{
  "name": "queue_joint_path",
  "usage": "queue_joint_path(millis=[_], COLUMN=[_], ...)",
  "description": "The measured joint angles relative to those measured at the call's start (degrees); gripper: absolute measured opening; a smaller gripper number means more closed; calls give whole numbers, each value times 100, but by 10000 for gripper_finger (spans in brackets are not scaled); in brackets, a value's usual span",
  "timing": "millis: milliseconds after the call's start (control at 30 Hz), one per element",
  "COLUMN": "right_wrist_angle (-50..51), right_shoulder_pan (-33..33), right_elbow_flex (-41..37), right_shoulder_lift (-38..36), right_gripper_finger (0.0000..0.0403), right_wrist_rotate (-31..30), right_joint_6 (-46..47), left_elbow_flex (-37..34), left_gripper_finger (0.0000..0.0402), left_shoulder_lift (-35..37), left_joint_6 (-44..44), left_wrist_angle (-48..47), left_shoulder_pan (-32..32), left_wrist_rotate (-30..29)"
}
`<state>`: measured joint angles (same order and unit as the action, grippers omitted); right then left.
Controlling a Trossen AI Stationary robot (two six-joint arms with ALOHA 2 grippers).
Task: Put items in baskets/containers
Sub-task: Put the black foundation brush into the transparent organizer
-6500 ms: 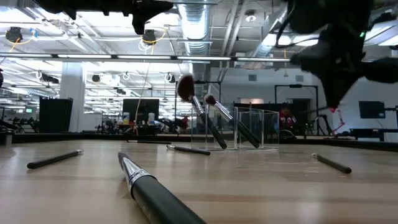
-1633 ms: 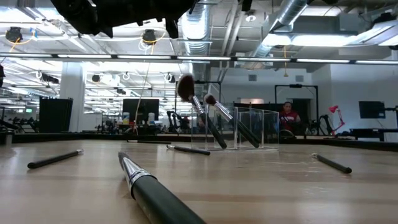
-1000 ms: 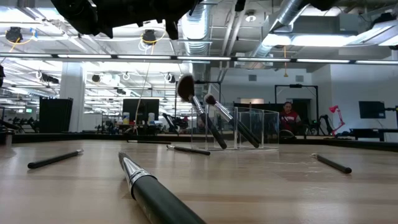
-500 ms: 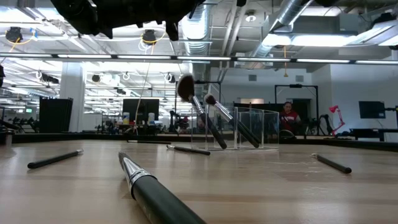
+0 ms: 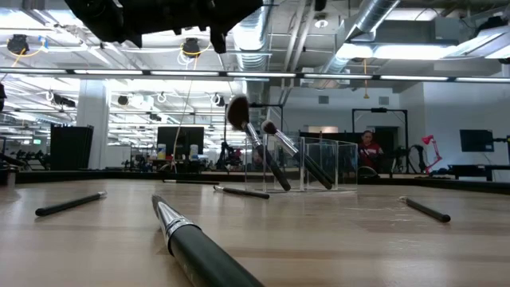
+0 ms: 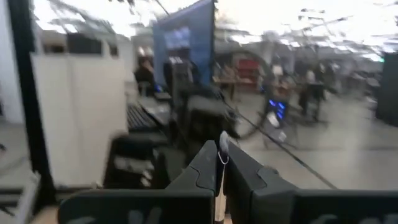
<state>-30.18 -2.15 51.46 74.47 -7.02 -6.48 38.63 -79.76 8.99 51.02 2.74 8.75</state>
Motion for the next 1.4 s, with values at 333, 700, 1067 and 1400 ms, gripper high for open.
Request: queue_joint_path(millis=[333, 700, 1067, 1400], right_wrist_angle=[2956, 3004, 2121, 1575], right_shoulder_pan=[4, 33, 481, 605], right_elbow_flex=[-5, -710, -1436, -2089], right_shoulder_lift=[-592, -592, -592, -581], right_gripper_finger=[3, 3, 6, 6], right_wrist_rotate=[-929, -1401, -1395, -1390], right_joint_6=[706, 1253, 1270, 1750], left_elbow_flex=[-43, -577, -664, -664], left_gripper_finger=[119, 120, 116, 116], left_shoulder_lift=[1226, 1910, 2019, 2016], left_joint_6=[-155, -277, -255, -273], left_wrist_angle=[-1456, -1475, -1466, -1504], left_shoulder_pan=[17, 32, 35, 115], left_wrist_rotate=[-21, -320, -321, -368])
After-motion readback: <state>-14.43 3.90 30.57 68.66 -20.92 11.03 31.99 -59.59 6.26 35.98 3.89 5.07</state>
